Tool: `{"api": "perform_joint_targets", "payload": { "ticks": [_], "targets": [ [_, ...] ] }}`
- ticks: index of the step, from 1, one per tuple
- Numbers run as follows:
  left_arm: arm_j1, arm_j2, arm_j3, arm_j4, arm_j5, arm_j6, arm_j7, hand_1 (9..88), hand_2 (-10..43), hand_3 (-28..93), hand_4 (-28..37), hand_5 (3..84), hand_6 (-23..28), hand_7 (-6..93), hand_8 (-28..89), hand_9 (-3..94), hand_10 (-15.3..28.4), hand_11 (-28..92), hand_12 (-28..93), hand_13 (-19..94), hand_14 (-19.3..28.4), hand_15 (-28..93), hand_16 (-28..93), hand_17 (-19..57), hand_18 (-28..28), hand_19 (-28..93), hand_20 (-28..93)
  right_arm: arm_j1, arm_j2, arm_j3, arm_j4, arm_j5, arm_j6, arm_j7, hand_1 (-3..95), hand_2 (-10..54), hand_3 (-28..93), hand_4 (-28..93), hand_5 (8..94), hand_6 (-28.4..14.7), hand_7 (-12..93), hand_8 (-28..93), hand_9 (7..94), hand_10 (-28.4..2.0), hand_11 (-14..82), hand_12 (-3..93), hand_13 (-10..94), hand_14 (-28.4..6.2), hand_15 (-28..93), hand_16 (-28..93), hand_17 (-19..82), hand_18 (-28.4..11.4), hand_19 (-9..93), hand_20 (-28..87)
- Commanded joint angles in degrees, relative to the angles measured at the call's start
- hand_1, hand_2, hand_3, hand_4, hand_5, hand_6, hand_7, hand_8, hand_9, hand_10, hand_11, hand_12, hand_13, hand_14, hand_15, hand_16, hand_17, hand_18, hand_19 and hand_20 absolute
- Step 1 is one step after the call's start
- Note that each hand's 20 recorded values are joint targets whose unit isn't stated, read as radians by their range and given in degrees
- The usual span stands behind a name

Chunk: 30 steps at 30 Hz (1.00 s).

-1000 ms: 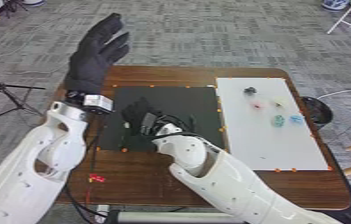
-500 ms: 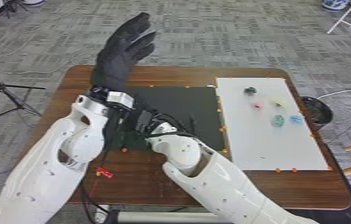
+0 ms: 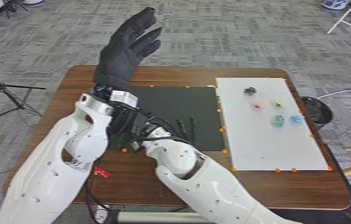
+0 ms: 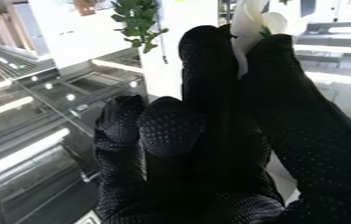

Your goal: Arrange flowers

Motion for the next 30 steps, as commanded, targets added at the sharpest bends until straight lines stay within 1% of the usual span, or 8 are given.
{"api": "perform_joint_targets", "payload": {
  "ticks": [1,6,9,18,19,25,28,30],
  "targets": [
    [0.33,-0.92,-0.48,-0.34,0.18,0.51,0.17,22.6,-6.7,67,-28.3,22.9,2.1,22.0,-11,17.3,9.5,13,19,15,14.0,7,9,-18.1,20.7,37,6,-0.61,-1.12,0.43,-2.23,-1.4,-4.6,1.63,41.9,-9.5,78,-28,68.4,1.3,42,2,74.5,-8.1,34.8,39.8,69,-6.9,80,29,31,-20.4,84,51],
    [0.02,-1.04,0.11,-0.23,0.2,1.11,0.35,22.6,-6.7,67,-28.3,22.9,2.2,21.9,-11,17.3,9.6,13,19,15,14.0,8,9,-18.1,20.8,37,6,-1.15,-0.96,1.15,-2.74,-1.37,-5.39,1.35,34.5,-9.5,80,-28,63.1,1.2,36,-1,66.6,-9.9,41.8,30.0,66,-7.2,81,29,30,-20.7,84,51],
    [-0.35,-1.16,0.41,0.01,0.16,1.25,0.38,22.6,-6.7,67,-28.3,23.0,2.2,22.0,-11,17.4,9.6,13,19,15,14.0,8,9,-18.2,20.8,37,6,-1.34,-0.9,1.5,-2.98,-1.63,-6.05,1.66,30.2,-9.5,82,-28,61.5,1.2,35,-16,64.3,-10.3,42.2,27.6,65,-7.6,81,29,29,-20.9,83,51],
    [-0.06,-1.28,0.17,-0.15,0.31,1.82,1.15,22.6,-6.7,67,-28.3,23.0,2.2,22.0,-11,17.4,9.6,12,19,15,14.0,8,9,-18.2,20.8,37,6,-1.19,1.15,1.75,-5.78,-0.65,-11.42,4.84,27.8,-9.5,82,-28,56.7,0.0,33,-16,60.1,-11.3,40.2,26.5,63,-8.3,81,28,28,-21.4,83,51],
    [0.88,-1.36,-0.89,-0.57,0.34,1.16,1.15,22.7,-6.7,67,-28.3,23.0,2.1,22.0,-11,17.4,9.6,12,19,15,14.0,8,9,-18.2,20.8,37,6,-0.37,2.36,0.26,-6.91,1.34,-12.31,6.57,28.3,-9.1,82,-28,55.6,-0.1,33,-16,59.1,-11.5,40.4,26.5,63,-8.4,81,28,28,-21.3,83,51],
    [7.39,0.4,-5.03,-4.27,-0.35,5.5,2.99,22.6,-6.7,67,-28.3,23.1,2.2,22.0,-11,17.5,9.7,12,19,15,14.0,8,9,-18.1,20.8,37,6,-2.08,6.66,6.21,-13.22,9.27,-26.87,-8.61,33.1,-4.0,88,-24,39.6,0.3,28,-15,44.7,-13.7,49.7,31.1,54,-10.0,82,27,28,-19.9,84,49],
    [10.43,0.9,-7.54,-5.39,-0.79,5.99,3.25,22.7,-6.6,67,-28.3,23.1,2.2,21.8,-11,17.6,9.7,13,19,15,14.0,8,9,-18.0,20.7,37,6,-2.07,9.2,6.86,-15.12,10.57,-30.81,-15.21,43.2,-1.2,87,-27,34.3,4.5,25,-15,42.9,-14.5,56.4,57.7,54,-10.6,82,37,28,-19.4,85,49],
    [11.76,1.4,-8.41,-5.98,-1.05,6.93,3.43,22.7,-6.6,67,-28.3,23.2,2.3,21.7,-11,17.6,9.8,13,19,15,14.1,8,9,-18.0,20.8,37,6,-1.66,9.86,7.04,-15.45,7.87,-32.65,-20.53,44.4,0.7,87,-28,35.2,5.5,23,-15,47.1,-14.6,60.5,64.3,57,-11.5,84,40,30,-20.5,88,51]
  ]
}}
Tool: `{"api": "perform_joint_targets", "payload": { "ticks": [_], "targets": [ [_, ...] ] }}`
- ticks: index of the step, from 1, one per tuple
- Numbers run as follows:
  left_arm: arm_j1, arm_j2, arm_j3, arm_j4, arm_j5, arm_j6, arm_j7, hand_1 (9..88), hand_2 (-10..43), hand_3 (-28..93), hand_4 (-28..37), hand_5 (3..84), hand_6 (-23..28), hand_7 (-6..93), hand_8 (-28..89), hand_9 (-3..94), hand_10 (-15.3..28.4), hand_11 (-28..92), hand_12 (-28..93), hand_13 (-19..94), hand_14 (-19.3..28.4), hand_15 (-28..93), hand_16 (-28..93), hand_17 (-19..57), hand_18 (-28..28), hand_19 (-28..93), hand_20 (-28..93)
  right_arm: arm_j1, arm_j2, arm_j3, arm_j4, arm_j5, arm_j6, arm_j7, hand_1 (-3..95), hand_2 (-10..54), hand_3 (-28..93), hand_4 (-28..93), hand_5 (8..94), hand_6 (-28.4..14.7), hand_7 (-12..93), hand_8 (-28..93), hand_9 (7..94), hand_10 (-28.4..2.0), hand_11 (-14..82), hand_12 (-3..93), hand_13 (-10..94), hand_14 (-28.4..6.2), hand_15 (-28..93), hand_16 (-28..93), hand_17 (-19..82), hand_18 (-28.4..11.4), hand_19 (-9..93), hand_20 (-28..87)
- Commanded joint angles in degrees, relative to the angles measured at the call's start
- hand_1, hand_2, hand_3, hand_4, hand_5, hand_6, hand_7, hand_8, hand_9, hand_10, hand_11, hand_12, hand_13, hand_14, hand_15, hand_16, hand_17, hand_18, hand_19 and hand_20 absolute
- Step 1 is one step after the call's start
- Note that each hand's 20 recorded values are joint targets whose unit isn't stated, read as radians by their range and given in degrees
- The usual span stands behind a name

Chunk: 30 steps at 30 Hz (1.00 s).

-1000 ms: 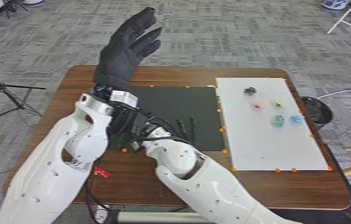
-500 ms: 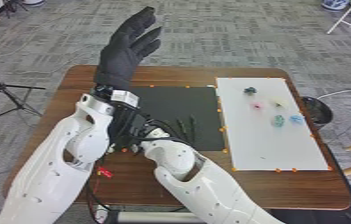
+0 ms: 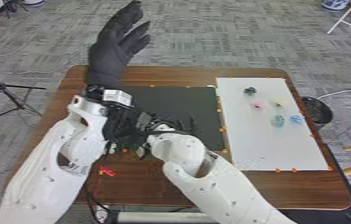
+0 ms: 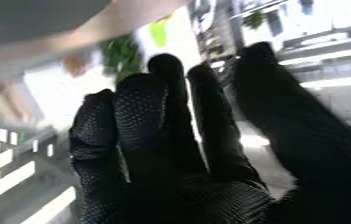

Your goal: Arrange flowers

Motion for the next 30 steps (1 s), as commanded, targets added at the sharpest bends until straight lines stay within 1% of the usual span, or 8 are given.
{"api": "perform_joint_targets", "payload": {
  "ticks": [1,3,5,7,12,18,23,30],
  "targets": [
    [8.24,2.01,-5.1,-2.39,-1.08,3.26,1.42,22.8,-6.6,67,-28.3,23.2,2.3,21.7,-11,17.6,9.7,13,19,15,14.1,8,9,-18.0,20.8,37,6,0.76,5.26,3.3,-1.49,-0.75,-8.12,-26.06,44.5,1.4,87,-28,35.6,5.8,22,-14,49.0,-14.4,61.3,64.7,58,-11.8,85,39,31,-21.0,89,52],
    [8.68,2.21,-5.53,-2.61,-1.1,3.45,1.48,22.7,-6.6,67,-28.3,23.2,2.2,21.6,-11,17.6,9.7,13,19,15,14.1,8,9,-18.0,20.8,37,6,1.2,5.27,2.56,-2.03,-0.83,-10.03,-27.55,43.9,4.4,88,-26,38.3,6.0,22,-14,57.3,-13.7,66.1,59.1,65,-11.8,87,37,35,-22.5,92,57],
    [9.03,2.14,-6.14,-2.72,-0.85,2.94,1.41,22.8,-6.5,67,-28.3,23.2,2.2,21.7,-11,17.6,9.6,12,19,15,14.1,8,9,-18.0,20.8,37,6,1.39,4.94,2.31,-3.06,-2.25,-13.94,-27.32,38.3,13.3,90,-21,42.5,6.0,20,-13,68.1,-12.5,74.9,44.4,73,-11.1,88,35,43,-23.9,93,66],
    [9.27,2.1,-6.37,-2.85,-1.0,2.76,1.45,22.7,-6.5,67,-28.3,23.2,2.2,21.7,-11,17.6,9.6,12,19,15,14.0,8,9,-18.0,20.8,37,6,1.42,4.65,1.96,-3.43,-2.71,-15.64,-27.27,36.0,18.0,90,-19,42.6,6.2,18,-13,72.1,-11.6,78.1,36.7,78,-10.2,87,33,48,-23.7,93,69],
    [9.44,1.86,-6.53,-2.84,-0.92,2.4,1.22,22.6,-6.6,67,-28.3,23.1,2.2,21.7,-11,17.6,9.6,12,19,15,14.0,8,9,-18.0,20.8,37,6,1.91,4.5,0.34,-5.22,-6.02,-20.04,-25.66,32.7,22.4,91,-17,38.5,6.5,17,-14,77.1,-11.4,77.9,34.6,83,-9.0,87,32,53,-23.2,93,72],
    [9.38,1.75,-6.54,-2.85,-0.85,2.69,1.59,22.7,-6.5,67,-28.3,23.2,2.3,21.7,-11,17.6,9.6,12,19,15,14.0,7,9,-18.0,20.8,37,6,2.19,4.44,-1.29,-5.82,-8.27,-21.68,-23.54,29.0,25.7,91,-16,41.5,5.5,17,-14,80.6,-10.6,77.7,34.5,86,-7.7,87,32,57,-22.3,93,73],
    [9.17,1.82,-6.05,-2.73,-0.88,2.92,1.53,22.5,-6.6,67,-28.3,23.2,2.2,21.7,-11,17.6,9.6,12,19,15,14.2,8,9,-18.0,20.8,37,6,2.57,4.3,-1.96,-6.14,-9.88,-22.72,-19.84,27.2,26.9,91,-16,42.4,5.5,17,-14,82.4,-10.0,77.7,34.4,88,-7.2,87,32,59,-22.6,93,74],
    [9.19,1.86,-5.61,-2.7,-0.89,3.01,1.65,22.4,-6.6,67,-28.3,23.3,2.2,21.7,-11,17.6,9.6,12,19,15,14.2,8,9,-18.0,20.8,37,6,2.86,4.14,-1.71,-5.99,-12.02,-24.08,-16.6,23.1,26.5,92,-15,41.1,2.2,17,-14,83.5,-9.8,77.4,34.6,89,-6.8,86,32,61,-22.3,93,74]
  ]
}}
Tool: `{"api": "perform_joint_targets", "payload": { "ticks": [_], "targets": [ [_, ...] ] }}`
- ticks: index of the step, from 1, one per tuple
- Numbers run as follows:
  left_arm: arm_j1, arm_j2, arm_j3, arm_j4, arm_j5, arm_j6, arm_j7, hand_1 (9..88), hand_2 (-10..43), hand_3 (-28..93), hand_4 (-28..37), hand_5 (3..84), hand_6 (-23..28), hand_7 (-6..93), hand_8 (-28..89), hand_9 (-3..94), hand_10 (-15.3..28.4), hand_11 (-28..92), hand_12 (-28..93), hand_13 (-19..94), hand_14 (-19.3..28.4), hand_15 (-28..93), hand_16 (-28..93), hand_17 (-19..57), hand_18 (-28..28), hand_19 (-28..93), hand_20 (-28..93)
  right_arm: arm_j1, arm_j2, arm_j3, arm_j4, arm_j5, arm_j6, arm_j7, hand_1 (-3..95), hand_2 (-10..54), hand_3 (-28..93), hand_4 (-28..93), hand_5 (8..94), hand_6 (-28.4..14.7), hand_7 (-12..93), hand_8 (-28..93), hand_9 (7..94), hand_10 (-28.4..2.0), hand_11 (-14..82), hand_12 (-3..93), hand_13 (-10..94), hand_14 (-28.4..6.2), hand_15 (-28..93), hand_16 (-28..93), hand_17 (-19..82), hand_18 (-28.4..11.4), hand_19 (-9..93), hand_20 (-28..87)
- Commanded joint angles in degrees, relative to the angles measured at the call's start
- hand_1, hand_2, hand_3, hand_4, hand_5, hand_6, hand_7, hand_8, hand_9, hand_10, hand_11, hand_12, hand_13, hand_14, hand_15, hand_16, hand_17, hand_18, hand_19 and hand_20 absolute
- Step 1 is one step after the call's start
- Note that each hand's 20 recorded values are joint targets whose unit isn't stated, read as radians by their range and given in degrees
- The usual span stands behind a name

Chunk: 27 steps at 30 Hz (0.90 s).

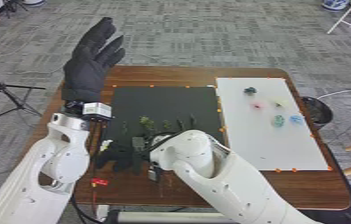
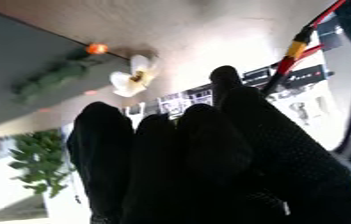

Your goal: Arrange flowers

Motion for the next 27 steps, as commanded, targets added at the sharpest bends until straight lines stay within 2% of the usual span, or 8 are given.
{"api": "perform_joint_targets", "payload": {
  "ticks": [1,7,12,16,18,22,27],
  "targets": [
    [0.07,-0.2,0.52,0.09,-0.18,0.32,0.38,22.4,-6.6,67,-28.3,23.2,2.2,21.7,-11,17.7,9.6,12,19,15,14.2,8,9,-18.0,20.8,37,6,0.91,-0.59,0.34,-0.38,-3.87,-1.83,2.91,22.8,26.4,92,-15,41.0,2.0,16,-14,83.6,-9.8,77.3,34.6,89,-6.7,86,32,61,-22.4,93,74],
    [0.6,0.12,0.09,-0.2,-0.08,0.65,0.47,22.5,-6.5,67,-28.3,23.3,2.2,21.7,-11,17.7,9.7,13,19,15,14.1,7,9,-17.9,20.6,37,6,0.6,-0.16,0.14,-1.0,-4.31,-0.98,4.02,21.4,26.9,91,-14,42.3,-0.7,15,-13,83.6,-9.5,77.4,35.1,89,-6.7,86,33,61,-22.2,93,74],
    [0.44,-0.09,-0.07,-0.06,0.02,0.29,0.37,22.4,-6.6,67,-28.3,23.3,2.2,21.5,-11,17.7,9.7,13,19,15,14.1,7,9,-17.9,20.6,37,6,0.39,-0.53,-0.05,-1.07,-4.1,-0.86,5.69,19.7,27.5,91,-14,45.0,-3.6,14,-13,84.1,-9.0,77.7,34.7,90,-6.5,86,33,61,-22.0,93,74],
    [0.21,-0.18,-0.09,0.12,-0.03,0.65,0.56,22.4,-6.6,67,-28.3,23.3,2.2,21.6,-11,17.7,9.6,13,19,15,14.0,7,9,-18.0,20.5,37,6,0.33,-0.78,0.26,-0.88,-4.28,-1.33,5.87,19.1,28.0,91,-14,45.5,-6.1,12,-12,84.5,-8.8,77.7,34.3,90,-6.5,86,32,62,-21.7,93,74],
    [0.19,-0.19,-0.09,0.13,-0.09,0.79,0.59,22.4,-6.7,67,-28.3,23.4,2.3,21.6,-11,17.7,9.6,13,19,15,14.0,7,9,-18.0,20.5,37,6,0.2,-0.87,0.39,-0.75,-3.9,-1.01,6.34,18.8,28.2,91,-14,44.7,-7.5,11,-12,84.8,-8.7,77.6,34.1,90,-6.6,86,32,62,-21.8,93,74],
    [-0.23,-0.36,0.34,0.42,-0.17,0.8,0.56,22.4,-6.6,67,-28.3,23.5,2.3,21.6,-11,17.7,9.7,12,19,15,14.0,7,9,-18.0,20.5,37,6,0.18,-1.37,0.86,-0.47,-3.6,-1.56,7.25,18.7,28.4,91,-14,42.7,-7.7,11,-11,84.6,-9.0,77.4,34.3,90,-6.8,86,33,62,-22.0,93,74],
    [0.07,-0.4,0.27,0.31,-0.15,0.97,0.57,22.4,-6.5,67,-28.3,23.6,2.3,21.5,-11,17.7,9.6,12,19,15,14.0,7,9,-17.9,20.5,37,6,-0.13,-1.01,0.83,-0.61,-1.29,1.59,8.98,18.5,28.1,91,-14,39.5,-8.5,10,-10,83.9,-9.5,77.2,34.7,90,-6.7,86,33,61,-21.9,93,74]
  ]
}}
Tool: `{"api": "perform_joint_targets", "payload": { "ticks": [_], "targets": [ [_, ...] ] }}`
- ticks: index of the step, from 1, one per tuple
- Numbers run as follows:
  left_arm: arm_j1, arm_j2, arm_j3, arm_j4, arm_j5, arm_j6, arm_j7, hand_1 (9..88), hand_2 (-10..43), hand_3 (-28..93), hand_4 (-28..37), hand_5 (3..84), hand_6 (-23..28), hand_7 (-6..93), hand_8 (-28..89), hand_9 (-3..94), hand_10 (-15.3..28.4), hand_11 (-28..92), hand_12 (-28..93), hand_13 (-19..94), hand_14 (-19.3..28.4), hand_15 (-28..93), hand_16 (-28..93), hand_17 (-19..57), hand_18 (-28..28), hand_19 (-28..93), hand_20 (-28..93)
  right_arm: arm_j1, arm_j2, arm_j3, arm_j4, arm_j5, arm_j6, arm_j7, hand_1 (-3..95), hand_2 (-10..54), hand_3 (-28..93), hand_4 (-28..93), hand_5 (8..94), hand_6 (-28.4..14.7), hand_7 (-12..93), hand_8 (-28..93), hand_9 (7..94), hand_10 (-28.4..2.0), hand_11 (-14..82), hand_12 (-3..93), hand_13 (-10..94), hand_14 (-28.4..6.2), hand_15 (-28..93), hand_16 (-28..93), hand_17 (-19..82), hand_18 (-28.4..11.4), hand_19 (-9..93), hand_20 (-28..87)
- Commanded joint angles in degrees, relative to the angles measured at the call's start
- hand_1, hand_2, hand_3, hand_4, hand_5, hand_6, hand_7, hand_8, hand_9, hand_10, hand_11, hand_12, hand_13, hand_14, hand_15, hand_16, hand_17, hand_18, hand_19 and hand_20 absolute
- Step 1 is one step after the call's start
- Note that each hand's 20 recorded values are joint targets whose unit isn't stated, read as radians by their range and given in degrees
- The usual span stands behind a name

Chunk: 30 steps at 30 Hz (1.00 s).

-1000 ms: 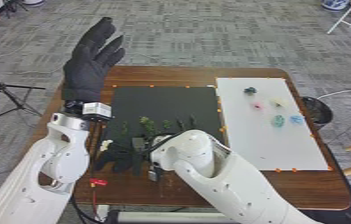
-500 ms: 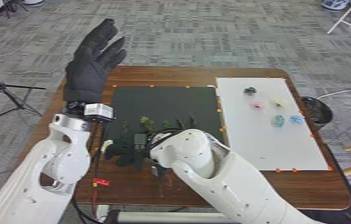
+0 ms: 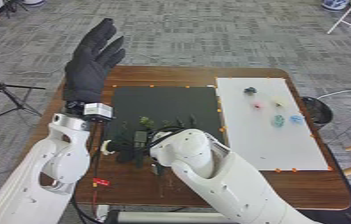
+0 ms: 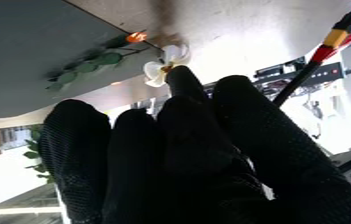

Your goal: Arrange flowers

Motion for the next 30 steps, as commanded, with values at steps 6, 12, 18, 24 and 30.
{"api": "perform_joint_targets", "payload": {
  "ticks": [6,12,18,24,30],
  "targets": [
    [0.19,-0.57,-0.19,0.13,-0.13,0.47,0.41,22.4,-6.6,67,-28.3,23.6,2.3,21.5,-11,17.8,9.6,12,19,15,14.1,7,9,-17.9,20.5,37,6,-0.47,-0.25,0.56,-0.37,2.57,2.79,-0.68,20.5,25.7,91,-13,41.6,-0.9,13,-11,83.8,-9.4,77.1,34.8,90,-6.5,86,32,61,-22.1,93,74],
    [-0.42,-0.46,0.24,0.39,-0.21,-0.07,0.38,22.5,-6.5,67,-28.3,23.5,2.3,21.5,-11,17.7,9.6,12,19,15,14.0,7,9,-17.9,20.5,37,6,-0.98,-0.97,0.4,0.35,0.76,1.66,0.03,22.7,24.9,92,-14,42.2,4.3,16,-14,83.5,-9.4,77.2,35.1,89,-6.3,86,33,61,-21.7,93,74],
    [-1.36,-0.37,1.08,0.88,-0.44,0.2,0.38,22.4,-6.6,67,-28.3,23.4,2.2,21.3,-11,17.8,9.6,12,19,15,14.1,7,9,-18.0,20.5,37,6,-0.78,-2.17,0.49,1.22,-3.61,-1.95,1.57,22.8,25.5,92,-14,41.7,4.8,16,-15,83.2,-9.3,77.2,35.2,89,-6.2,86,33,61,-21.7,93,74],
    [-1.81,-0.35,1.58,1.11,-0.46,0.65,0.58,22.5,-6.6,67,-28.3,23.1,2.1,21.4,-11,17.7,9.6,12,19,15,14.1,7,9,-18.0,20.5,37,6,-0.97,-2.45,0.88,2.08,-5.38,-2.22,1.74,22.0,26.2,91,-15,43.0,4.6,16,-15,83.3,-9.0,77.3,35.0,89,-6.1,86,33,61,-21.5,93,74],
    [-1.98,-0.32,1.9,1.16,-0.39,1.03,0.6,22.4,-6.6,67,-28.3,23.1,2.1,21.6,-11,17.7,9.6,12,19,15,14.1,7,9,-18.0,20.6,37,6,-1.02,-2.37,1.49,2.06,-3.55,-1.79,3.54,20.9,26.1,90,-14,40.8,2.2,15,-14,83.3,-8.9,77.3,35.1,89,-5.9,86,33,61,-21.6,93,74]
  ]
}}
